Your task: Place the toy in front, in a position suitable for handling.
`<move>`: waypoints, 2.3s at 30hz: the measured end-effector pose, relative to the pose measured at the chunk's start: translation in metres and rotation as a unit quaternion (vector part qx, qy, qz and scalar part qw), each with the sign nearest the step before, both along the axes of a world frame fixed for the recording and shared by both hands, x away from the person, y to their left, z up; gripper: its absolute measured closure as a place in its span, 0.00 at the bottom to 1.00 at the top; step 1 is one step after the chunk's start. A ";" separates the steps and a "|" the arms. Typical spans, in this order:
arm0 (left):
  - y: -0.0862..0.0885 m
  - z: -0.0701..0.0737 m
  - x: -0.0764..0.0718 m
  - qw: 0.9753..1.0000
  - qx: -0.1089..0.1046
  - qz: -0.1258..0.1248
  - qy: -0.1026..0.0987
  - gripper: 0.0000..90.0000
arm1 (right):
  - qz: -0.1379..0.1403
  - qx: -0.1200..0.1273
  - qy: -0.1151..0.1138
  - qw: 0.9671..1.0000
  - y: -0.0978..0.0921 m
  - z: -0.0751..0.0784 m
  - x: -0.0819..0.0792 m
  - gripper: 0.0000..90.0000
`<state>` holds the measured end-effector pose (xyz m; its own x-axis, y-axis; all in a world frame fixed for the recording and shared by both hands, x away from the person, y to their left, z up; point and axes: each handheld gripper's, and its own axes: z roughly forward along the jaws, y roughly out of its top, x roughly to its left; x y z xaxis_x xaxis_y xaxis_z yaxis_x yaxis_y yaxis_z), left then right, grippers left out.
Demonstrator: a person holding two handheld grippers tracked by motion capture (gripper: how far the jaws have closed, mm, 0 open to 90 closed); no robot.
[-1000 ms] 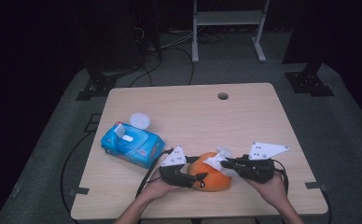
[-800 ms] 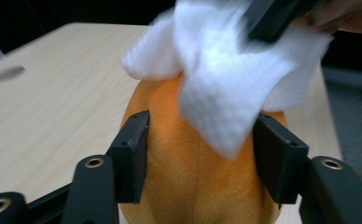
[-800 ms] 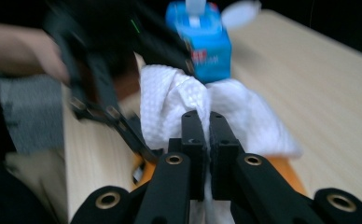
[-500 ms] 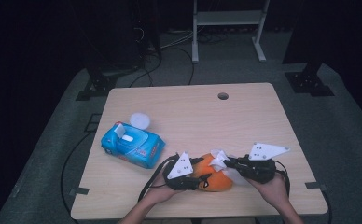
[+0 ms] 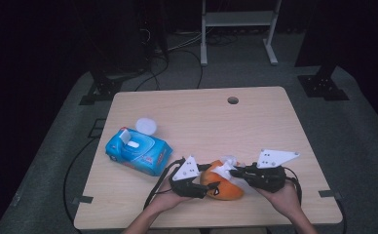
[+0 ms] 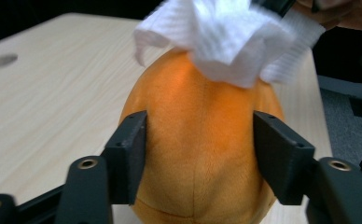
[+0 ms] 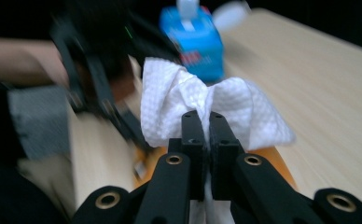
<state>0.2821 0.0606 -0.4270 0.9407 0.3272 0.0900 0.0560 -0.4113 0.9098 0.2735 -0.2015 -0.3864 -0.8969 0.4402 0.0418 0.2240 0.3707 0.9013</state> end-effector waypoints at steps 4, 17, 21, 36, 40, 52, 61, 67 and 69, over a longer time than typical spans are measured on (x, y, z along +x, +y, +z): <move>-0.011 0.002 -0.015 0.997 0.031 -0.025 -0.063 0.45 | 0.014 -0.010 -0.009 1.000 0.019 0.002 -0.004 0.96; -0.003 -0.004 0.001 1.000 -0.007 0.008 0.026 0.15 | -0.016 -0.020 0.035 0.999 -0.017 -0.012 0.002 0.96; -0.009 -0.006 -0.003 1.000 0.011 0.006 0.001 0.37 | 0.003 -0.038 0.022 0.999 -0.001 -0.008 -0.001 0.96; 0.008 -0.013 0.000 0.997 0.002 -0.002 -0.071 0.50 | -0.079 -0.014 0.042 0.996 -0.043 -0.020 0.022 0.96; 0.006 -0.012 0.001 0.998 0.001 0.002 -0.067 0.47 | -0.042 0.016 0.025 0.999 -0.030 -0.011 0.014 0.96; 0.009 -0.012 0.004 1.000 0.008 0.016 -0.021 0.45 | -0.033 -0.016 0.041 0.998 -0.018 -0.024 0.016 0.96; 0.012 -0.013 0.008 1.000 0.002 0.023 -0.011 0.43 | -0.039 0.008 0.036 0.999 -0.024 -0.014 0.013 0.96; 0.009 -0.011 0.003 1.000 0.007 0.021 -0.015 0.42 | -0.051 -0.018 0.058 0.997 -0.028 -0.025 0.023 0.96; 0.007 -0.010 0.002 1.000 0.009 0.017 -0.021 0.42 | -0.060 -0.009 0.057 0.996 -0.033 -0.022 0.022 0.96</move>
